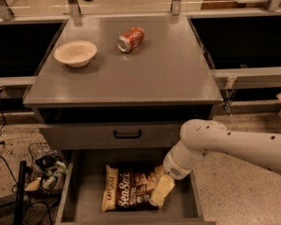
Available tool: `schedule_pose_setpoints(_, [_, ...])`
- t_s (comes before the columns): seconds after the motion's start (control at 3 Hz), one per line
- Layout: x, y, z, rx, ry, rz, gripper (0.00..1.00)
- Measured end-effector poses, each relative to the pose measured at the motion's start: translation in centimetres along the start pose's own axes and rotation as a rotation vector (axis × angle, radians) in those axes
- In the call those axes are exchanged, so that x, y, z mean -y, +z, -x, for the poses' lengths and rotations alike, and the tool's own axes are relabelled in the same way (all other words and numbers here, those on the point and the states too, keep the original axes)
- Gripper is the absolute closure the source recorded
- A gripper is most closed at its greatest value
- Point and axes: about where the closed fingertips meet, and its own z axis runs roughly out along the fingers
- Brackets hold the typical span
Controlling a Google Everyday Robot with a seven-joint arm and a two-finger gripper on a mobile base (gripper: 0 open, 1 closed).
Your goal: Pick brown chip bag from middle drawer and place on counter
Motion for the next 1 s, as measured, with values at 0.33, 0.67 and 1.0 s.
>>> schedule_pose_setpoints(0.33, [0.7,1.5,0.5,0.049,0.027,0.021,0.0])
schedule_pose_setpoints(0.67, [0.6,1.9,0.5,0.052,0.027,0.016,0.0])
schedule_pose_setpoints(1.0, [0.9,3.4,0.6,0.068,0.051,0.03,0.0])
